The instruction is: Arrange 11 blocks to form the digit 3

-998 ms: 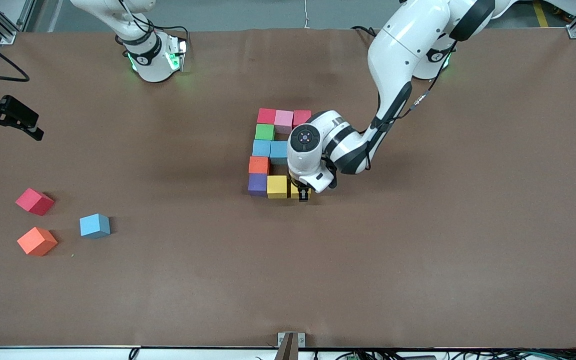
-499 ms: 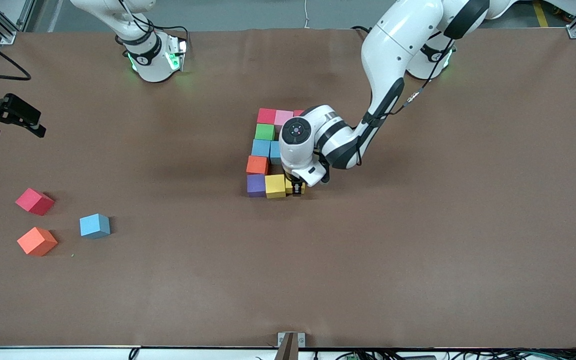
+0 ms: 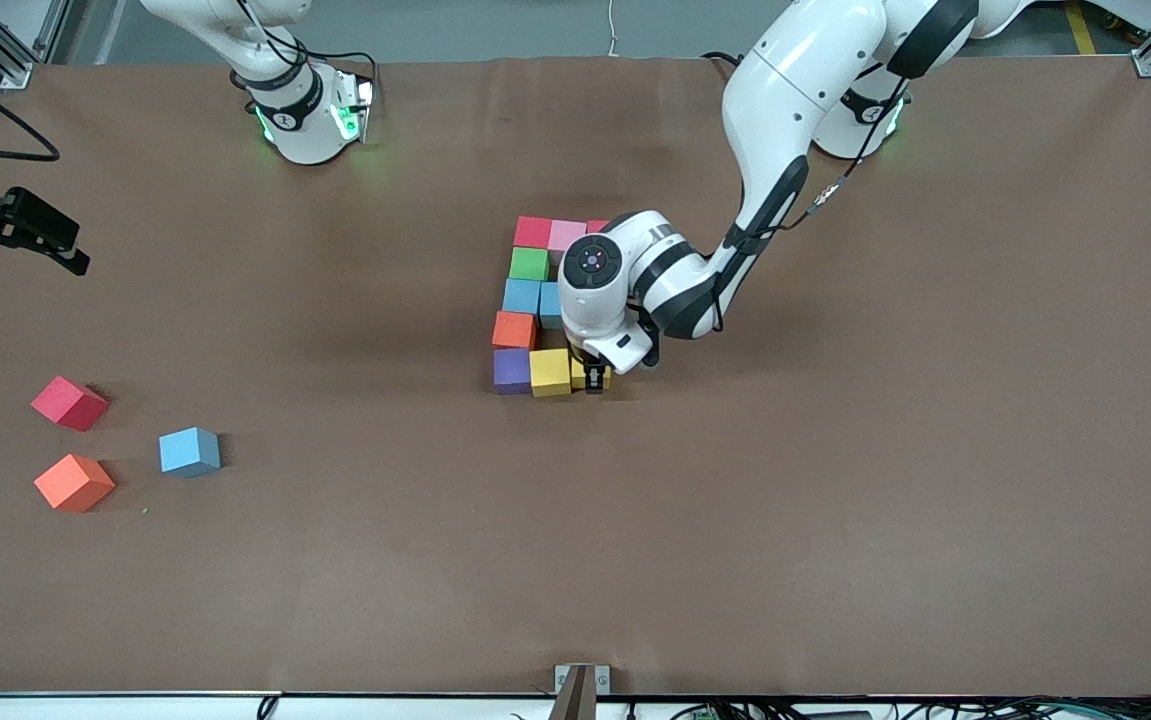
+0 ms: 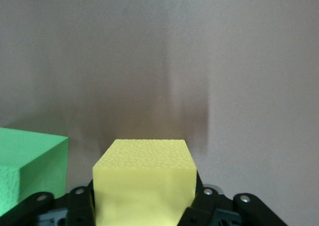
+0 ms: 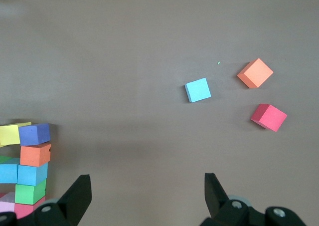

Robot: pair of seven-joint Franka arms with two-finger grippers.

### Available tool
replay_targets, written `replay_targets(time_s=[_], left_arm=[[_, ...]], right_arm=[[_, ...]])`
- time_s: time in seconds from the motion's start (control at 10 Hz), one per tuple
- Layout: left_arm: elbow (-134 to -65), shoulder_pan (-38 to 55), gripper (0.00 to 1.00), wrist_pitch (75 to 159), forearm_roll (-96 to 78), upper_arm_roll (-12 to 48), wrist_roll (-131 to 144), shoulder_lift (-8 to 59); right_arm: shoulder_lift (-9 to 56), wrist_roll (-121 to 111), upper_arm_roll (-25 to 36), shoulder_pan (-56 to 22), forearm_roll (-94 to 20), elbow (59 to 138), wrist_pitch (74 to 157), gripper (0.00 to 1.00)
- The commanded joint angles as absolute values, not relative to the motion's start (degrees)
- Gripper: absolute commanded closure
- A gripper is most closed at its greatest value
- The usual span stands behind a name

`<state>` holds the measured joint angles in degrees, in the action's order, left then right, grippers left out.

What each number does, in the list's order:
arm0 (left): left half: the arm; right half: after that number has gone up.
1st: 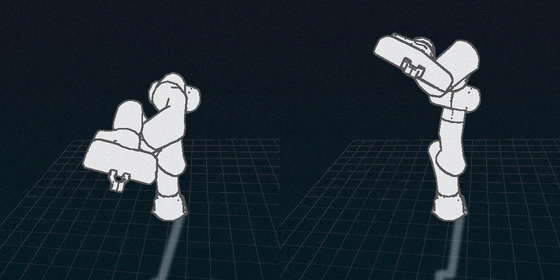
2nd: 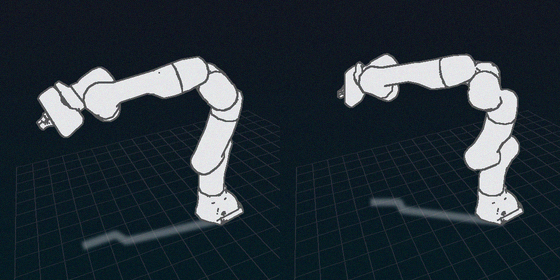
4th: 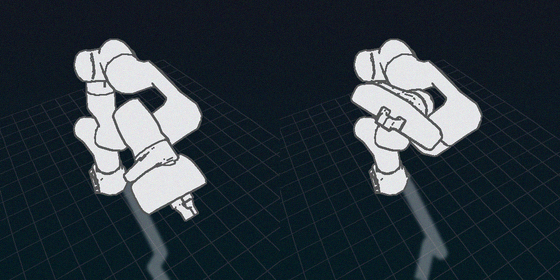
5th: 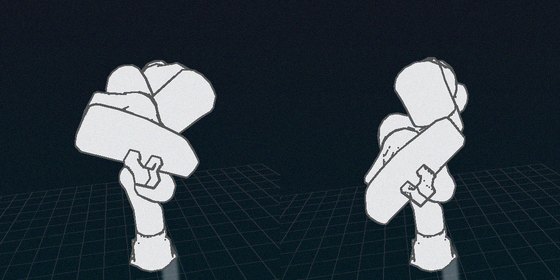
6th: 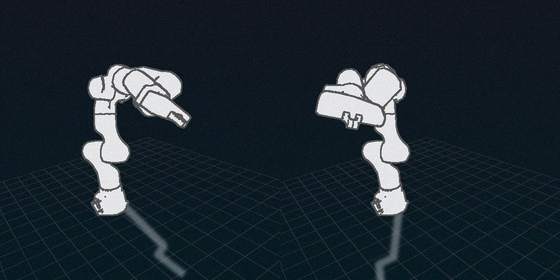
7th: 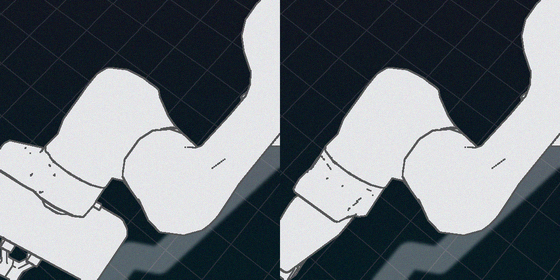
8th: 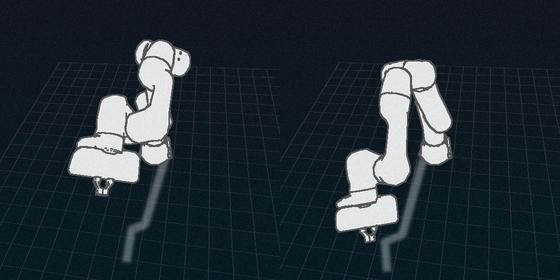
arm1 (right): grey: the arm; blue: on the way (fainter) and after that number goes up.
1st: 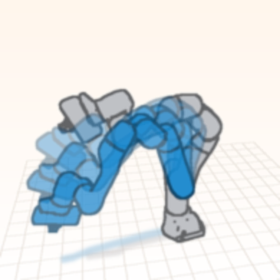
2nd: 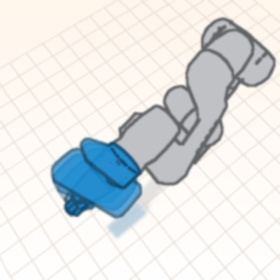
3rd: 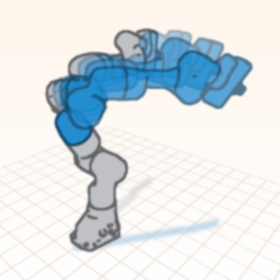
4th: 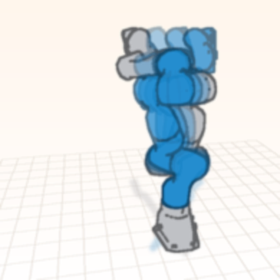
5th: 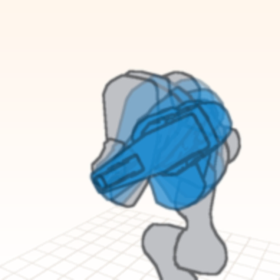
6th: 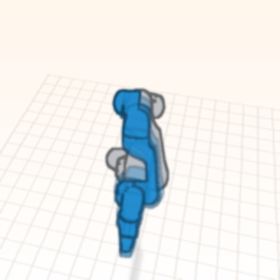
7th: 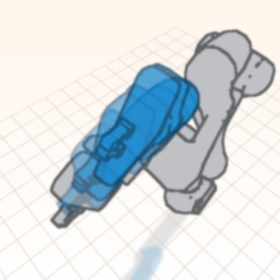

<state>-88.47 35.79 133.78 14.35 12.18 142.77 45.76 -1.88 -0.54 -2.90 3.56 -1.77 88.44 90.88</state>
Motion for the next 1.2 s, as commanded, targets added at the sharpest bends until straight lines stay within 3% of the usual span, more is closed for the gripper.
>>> replay_targets(time_s=[0.0, 0.7, 1.1], left_arm=[[-86.8, 35.4, 0.00, 133.2, 15.9, 11.9, 143.6, 46.2], [-87.5, 32.2, 0.00, 126.3, 15.7, 12.5, 140.7, 32.5], [-87.2, 20.1, 0.00, 124.4, 15.5, 12.7, 126.0, 25.3]], right_arm=[[-2.6, -1.1, -3.1, 3.9, -1.7, 88.9, 91.1, 0.00], [-2.5, -1.1, -3.1, 3.8, -1.8, 88.9, 91.1, 0.00], [-2.6, -1.1, -3.1, 3.8, -1.8, 88.8, 91.1, 0.00]])
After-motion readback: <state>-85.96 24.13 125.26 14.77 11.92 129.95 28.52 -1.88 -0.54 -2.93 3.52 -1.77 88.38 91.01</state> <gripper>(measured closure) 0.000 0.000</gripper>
